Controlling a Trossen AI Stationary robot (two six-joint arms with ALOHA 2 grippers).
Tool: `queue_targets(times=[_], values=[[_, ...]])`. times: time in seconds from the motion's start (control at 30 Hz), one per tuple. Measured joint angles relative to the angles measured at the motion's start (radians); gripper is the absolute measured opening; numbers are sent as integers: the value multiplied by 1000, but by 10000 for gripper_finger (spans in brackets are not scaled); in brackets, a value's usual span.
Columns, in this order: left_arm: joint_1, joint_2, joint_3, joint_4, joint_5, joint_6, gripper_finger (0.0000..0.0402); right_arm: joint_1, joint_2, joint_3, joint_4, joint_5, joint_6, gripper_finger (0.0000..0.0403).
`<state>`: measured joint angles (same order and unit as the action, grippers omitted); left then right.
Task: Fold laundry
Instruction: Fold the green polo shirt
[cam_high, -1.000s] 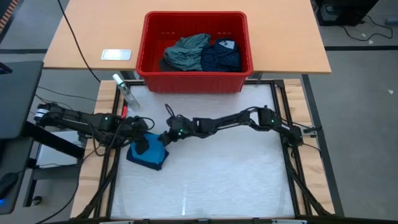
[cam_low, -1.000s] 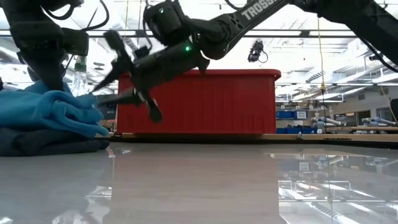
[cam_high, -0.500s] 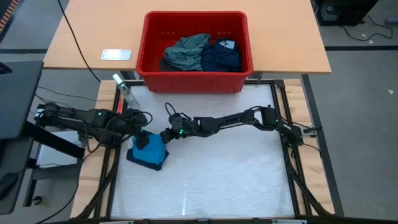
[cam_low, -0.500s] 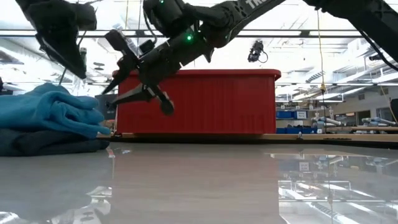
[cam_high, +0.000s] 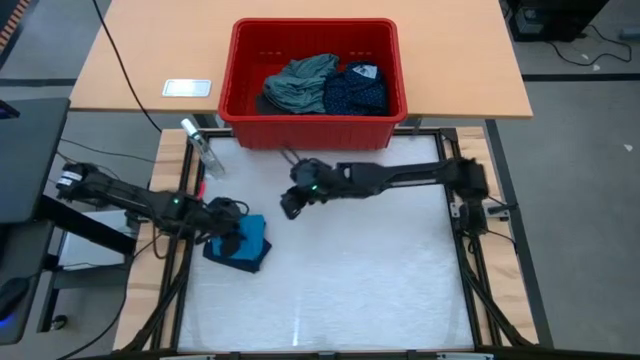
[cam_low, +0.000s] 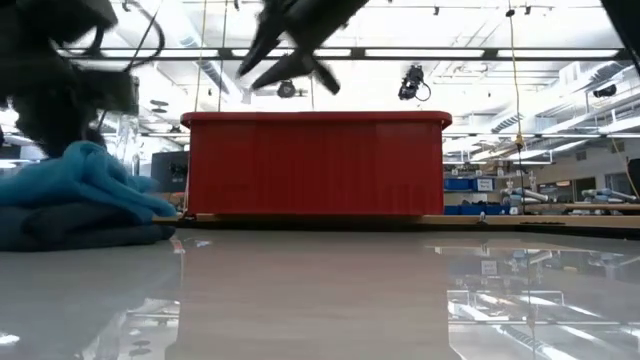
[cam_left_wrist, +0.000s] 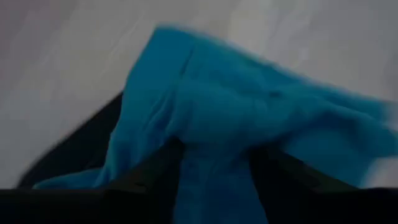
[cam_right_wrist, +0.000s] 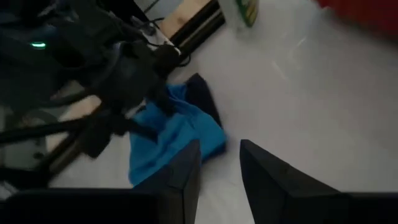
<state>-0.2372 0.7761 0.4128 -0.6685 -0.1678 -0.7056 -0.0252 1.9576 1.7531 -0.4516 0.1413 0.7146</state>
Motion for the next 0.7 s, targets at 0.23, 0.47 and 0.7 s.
queue_targets(times=[0.23,0.47,0.7], values=[[19,-13,160,14,16,-8,192,-86,-178,-1,-192,-3,-146,118],[169,9,442,21,-191,250,192,-317,-313,-1,-224,-6,-343,122],[523,118,498,307,-208,515,192,-604,-309,0,-232,-144,-556,141]])
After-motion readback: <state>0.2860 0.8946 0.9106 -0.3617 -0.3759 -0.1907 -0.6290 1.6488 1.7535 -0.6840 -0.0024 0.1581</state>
